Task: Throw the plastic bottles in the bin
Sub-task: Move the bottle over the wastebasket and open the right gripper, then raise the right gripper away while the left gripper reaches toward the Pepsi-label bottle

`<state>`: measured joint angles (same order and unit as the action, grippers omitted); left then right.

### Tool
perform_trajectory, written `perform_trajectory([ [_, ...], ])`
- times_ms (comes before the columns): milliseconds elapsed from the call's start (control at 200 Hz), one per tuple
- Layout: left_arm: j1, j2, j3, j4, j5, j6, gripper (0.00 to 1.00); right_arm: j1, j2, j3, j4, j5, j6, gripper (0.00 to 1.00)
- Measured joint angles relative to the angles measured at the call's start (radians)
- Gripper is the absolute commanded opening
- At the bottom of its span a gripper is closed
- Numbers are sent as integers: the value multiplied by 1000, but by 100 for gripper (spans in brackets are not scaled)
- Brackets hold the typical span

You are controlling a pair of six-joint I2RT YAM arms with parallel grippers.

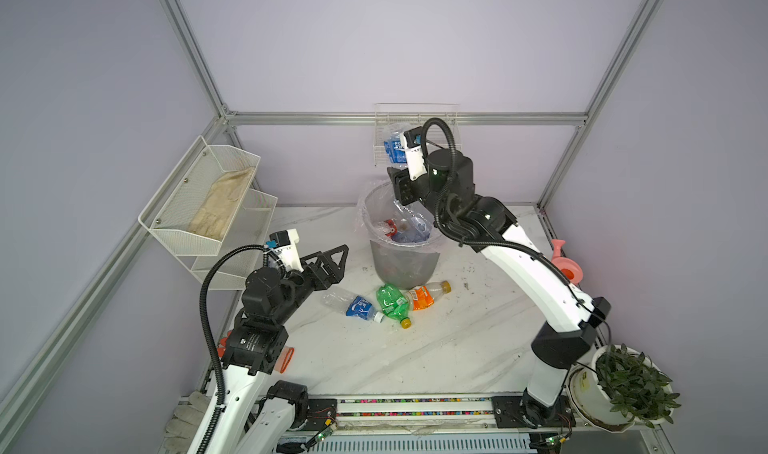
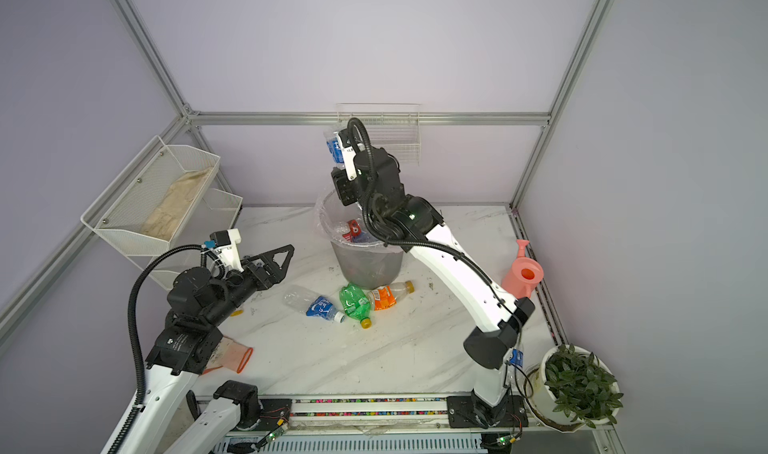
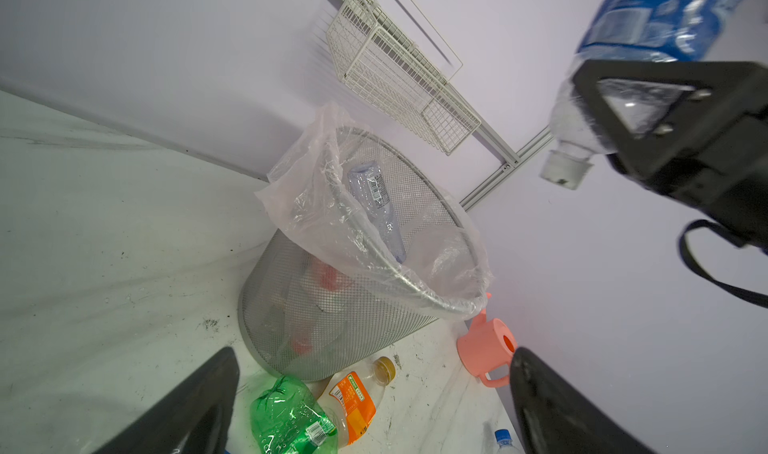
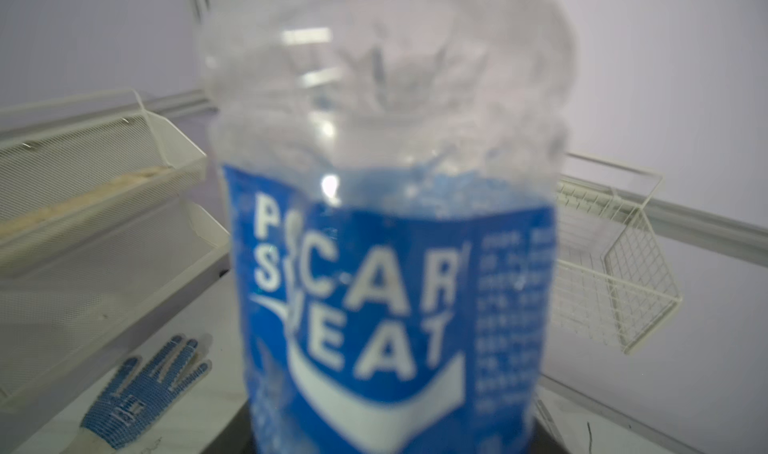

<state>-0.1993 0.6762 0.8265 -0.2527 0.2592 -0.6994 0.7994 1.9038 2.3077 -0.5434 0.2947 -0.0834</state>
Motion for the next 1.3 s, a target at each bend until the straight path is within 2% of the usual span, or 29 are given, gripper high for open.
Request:
perform_trajectory([
  [125, -4, -4, 0, -2, -7, 16, 100, -19, 32, -15, -80, 8, 24, 97],
  [220, -11, 1, 0, -3, -9, 30, 100, -11, -45, -88, -80, 7, 28, 97],
  [355, -43, 24, 1, -3, -23, 42, 99, -4, -159, -90, -70, 8, 34, 97],
  [460, -106, 52, 2, -13, -53, 70, 99, -4, -256, -137, -17, 8, 46, 98],
  [660, -286, 136, 17, -46, -138, 144, 99, -4, -455, -367, 114, -21, 69, 97],
  [845, -513, 306, 111, -69, -240, 240, 99, -4, -573, -486, 171, -73, 87, 98],
  [950, -612, 428, 193, -71, -269, 278, 99, -4, -655, -555, 200, -85, 105, 97],
  [1120, -708, 636, 332, -63, -267, 300, 99, -4, -754, -592, 230, -128, 168, 98],
  [1300, -789, 898, 544, -54, -222, 299, 97, -4, -761, -549, 231, -181, 235, 98],
])
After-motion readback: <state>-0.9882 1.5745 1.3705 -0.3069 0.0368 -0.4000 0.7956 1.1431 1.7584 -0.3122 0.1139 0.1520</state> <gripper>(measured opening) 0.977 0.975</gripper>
